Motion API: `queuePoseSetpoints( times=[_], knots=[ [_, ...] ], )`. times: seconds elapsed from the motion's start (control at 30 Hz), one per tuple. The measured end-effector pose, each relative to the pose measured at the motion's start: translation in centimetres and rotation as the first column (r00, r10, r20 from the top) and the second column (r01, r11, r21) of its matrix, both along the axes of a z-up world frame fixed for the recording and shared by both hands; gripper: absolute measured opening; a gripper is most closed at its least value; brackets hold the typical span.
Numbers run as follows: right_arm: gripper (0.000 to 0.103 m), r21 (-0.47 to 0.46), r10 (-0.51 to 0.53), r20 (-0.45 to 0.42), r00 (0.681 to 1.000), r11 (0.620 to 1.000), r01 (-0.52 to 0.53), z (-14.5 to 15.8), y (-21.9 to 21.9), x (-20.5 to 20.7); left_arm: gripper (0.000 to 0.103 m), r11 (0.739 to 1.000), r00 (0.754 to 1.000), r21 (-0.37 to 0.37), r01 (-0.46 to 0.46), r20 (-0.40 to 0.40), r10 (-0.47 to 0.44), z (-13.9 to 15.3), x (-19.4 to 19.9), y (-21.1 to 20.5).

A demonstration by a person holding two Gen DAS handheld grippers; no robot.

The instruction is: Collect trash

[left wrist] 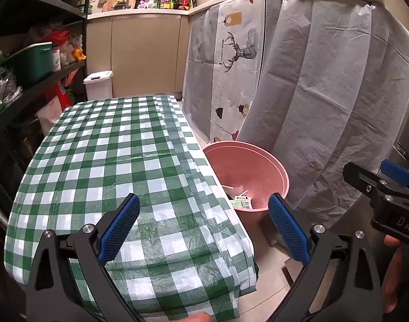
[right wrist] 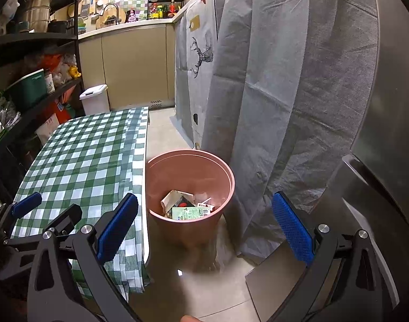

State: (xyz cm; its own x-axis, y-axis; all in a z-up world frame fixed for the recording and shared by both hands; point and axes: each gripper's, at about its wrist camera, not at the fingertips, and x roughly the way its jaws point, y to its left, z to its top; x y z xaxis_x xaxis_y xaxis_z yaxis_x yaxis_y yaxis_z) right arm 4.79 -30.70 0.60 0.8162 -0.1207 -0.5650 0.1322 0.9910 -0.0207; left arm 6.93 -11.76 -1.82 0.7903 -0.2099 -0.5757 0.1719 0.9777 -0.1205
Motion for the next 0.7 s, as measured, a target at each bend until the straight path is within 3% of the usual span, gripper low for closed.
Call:
queuePoseSetpoints(
  times=[0.7],
  knots=[
    [0.098,0.008,-0.005,-0.002,1.0,1.0,0.005,-0.27,-0.11,0.1,0.093,1.0,1.0,0.021,-0.009,-0.018,0.009,-0.47,0.19,0.02]
  ],
)
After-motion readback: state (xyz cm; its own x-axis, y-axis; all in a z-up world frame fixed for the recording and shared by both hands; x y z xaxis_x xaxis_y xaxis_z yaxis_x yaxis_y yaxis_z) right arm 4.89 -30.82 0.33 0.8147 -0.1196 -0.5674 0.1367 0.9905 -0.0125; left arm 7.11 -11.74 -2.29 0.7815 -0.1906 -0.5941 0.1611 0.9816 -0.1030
